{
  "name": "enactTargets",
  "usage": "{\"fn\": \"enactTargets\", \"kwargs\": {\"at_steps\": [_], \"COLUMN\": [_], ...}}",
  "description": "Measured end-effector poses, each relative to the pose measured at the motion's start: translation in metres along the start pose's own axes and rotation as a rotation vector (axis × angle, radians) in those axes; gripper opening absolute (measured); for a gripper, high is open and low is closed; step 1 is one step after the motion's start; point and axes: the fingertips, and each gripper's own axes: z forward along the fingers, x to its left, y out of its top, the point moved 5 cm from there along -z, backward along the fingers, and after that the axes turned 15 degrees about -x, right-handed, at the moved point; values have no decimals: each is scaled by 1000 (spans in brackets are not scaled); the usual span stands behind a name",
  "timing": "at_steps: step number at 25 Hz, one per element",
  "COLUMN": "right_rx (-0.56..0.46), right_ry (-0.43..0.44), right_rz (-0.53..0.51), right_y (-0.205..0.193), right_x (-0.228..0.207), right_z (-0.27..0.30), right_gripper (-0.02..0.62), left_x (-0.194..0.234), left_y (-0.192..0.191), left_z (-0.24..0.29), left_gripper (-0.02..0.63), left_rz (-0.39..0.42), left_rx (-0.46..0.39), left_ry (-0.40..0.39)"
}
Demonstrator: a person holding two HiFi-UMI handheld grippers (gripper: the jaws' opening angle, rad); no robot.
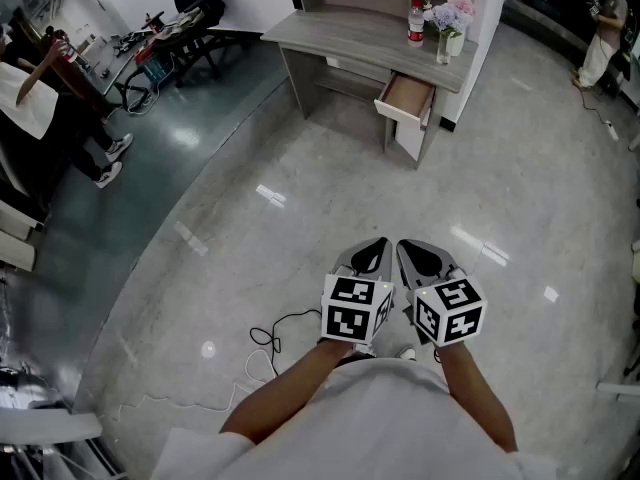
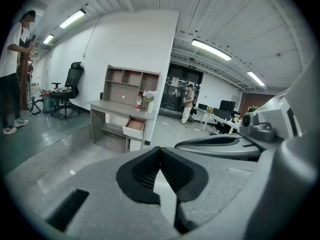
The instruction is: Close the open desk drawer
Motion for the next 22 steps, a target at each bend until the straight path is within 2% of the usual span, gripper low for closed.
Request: {"fn": "enactTargets", "kwargs": {"at_steps": [6, 10, 15, 22], "right_rx": [26, 54, 85, 95], "right_ry": [-6, -1, 15, 35], "right_rz": [6, 2, -17, 14], "right_y": [-3, -3, -4, -5], "right_x": [10, 14, 21, 16], "right_z": [14, 24, 39, 55], "right_gripper": [2, 2, 2, 2], "left_x": [13, 24, 39, 53], "left_y": [-2, -1, 2, 5], "left_z": [-3, -5, -7, 5], "left_gripper": [2, 2, 2, 2], "left_rz": [8, -15, -39, -32], "left_rx": [41, 59, 59, 83], "left_ry": [-31, -36, -50, -68]}}
